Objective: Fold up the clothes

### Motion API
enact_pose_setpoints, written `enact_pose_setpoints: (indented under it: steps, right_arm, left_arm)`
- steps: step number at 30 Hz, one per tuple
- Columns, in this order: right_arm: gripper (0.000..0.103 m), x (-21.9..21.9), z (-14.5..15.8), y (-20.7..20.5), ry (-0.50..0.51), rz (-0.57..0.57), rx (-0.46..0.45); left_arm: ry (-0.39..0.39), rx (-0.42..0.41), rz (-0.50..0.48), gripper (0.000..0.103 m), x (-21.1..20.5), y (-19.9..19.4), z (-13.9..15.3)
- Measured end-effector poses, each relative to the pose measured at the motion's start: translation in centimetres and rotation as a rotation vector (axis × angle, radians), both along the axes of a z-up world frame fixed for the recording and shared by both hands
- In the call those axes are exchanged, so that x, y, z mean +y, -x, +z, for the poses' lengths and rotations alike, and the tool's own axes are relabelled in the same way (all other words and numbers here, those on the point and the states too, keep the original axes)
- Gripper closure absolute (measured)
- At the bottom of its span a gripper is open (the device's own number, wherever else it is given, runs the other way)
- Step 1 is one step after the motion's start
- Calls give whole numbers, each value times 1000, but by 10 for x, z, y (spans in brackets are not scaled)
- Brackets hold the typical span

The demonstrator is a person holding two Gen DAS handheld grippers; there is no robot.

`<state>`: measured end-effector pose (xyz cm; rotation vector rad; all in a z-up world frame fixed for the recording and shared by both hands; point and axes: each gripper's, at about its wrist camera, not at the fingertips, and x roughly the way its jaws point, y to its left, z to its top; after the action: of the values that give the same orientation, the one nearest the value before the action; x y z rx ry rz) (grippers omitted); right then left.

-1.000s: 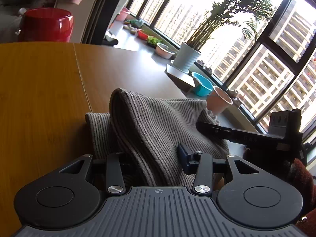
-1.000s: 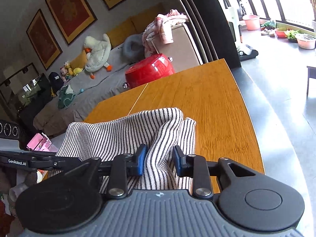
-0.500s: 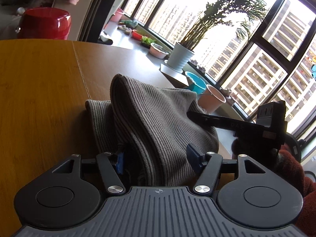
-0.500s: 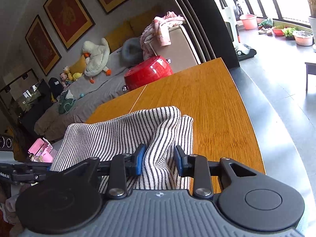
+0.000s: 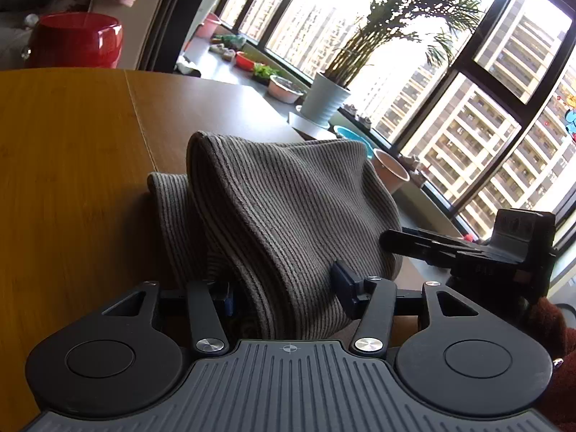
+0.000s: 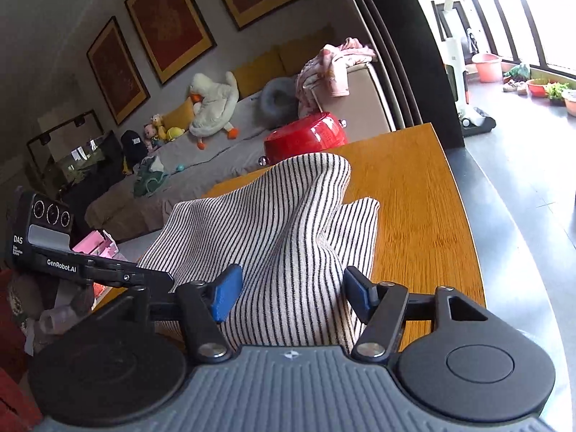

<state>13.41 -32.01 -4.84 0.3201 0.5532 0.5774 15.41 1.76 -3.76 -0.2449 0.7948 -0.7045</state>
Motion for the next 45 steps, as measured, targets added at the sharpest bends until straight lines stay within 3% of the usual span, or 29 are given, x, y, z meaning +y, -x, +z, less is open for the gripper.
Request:
enact_pose_setpoints:
  steps: [1,3,5,7,10,11,12,14,18,21,24,27,32,37,40,43,45]
  right_arm:
    - [41,0,-1,1,-8,-3,1]
    - [40,1,-1,2,-6,-3,-5]
    - [40,0,-2,1,-16,1,1]
    - [36,-2,-3,-1,-36,11,18]
    - [32,4,-3,-1,-22,29,19]
    - [37,8,-1,0,-8,34,18]
    - [50,8,1,0,-23,42,31]
    - [62,7,7,0,-60,57,60]
    - [74,-10,31,-15,-161,49,86]
    - [75,-10,30,-41,-147,-9,131]
    - [73,5,4,-64,-30,-53,192]
    - [72,6,-2,-66,-49,-62,182]
    - [67,15,3,-57,48,-66,110]
    - [64,14,3,-59,49,-75,110]
    - [62,13,3,-58,61,-78,106]
    - [57,15,8,-53,106,-88,82]
    - [54,20,18,-47,164,-101,33]
  left_arm:
    - [0,-8,-15,40,0,4,0]
    - [-9,-28,-45,25,0,12,-1]
    - [-35,-42,-67,24,-3,19,-5]
    - [-71,-49,-82,27,-9,22,-10]
    - [-95,-69,-95,43,-18,20,-11]
    - [-71,-44,-93,48,-17,18,-7]
    - [-46,-18,-89,53,-16,15,-4]
    - [38,34,-89,56,-7,6,3]
    - [96,100,-49,60,2,-16,3]
    - [114,144,-8,64,7,-34,-2]
    - [81,83,28,62,13,-33,8]
    - [45,17,65,61,20,-30,19]
    - [-15,-93,125,60,31,-26,36]
    - [-33,-236,18,59,9,-22,64]
    - [-99,-250,-52,56,-23,-38,62]
    - [-223,-220,-36,58,-45,-73,42]
    - [-221,-203,-33,59,-43,-80,37]
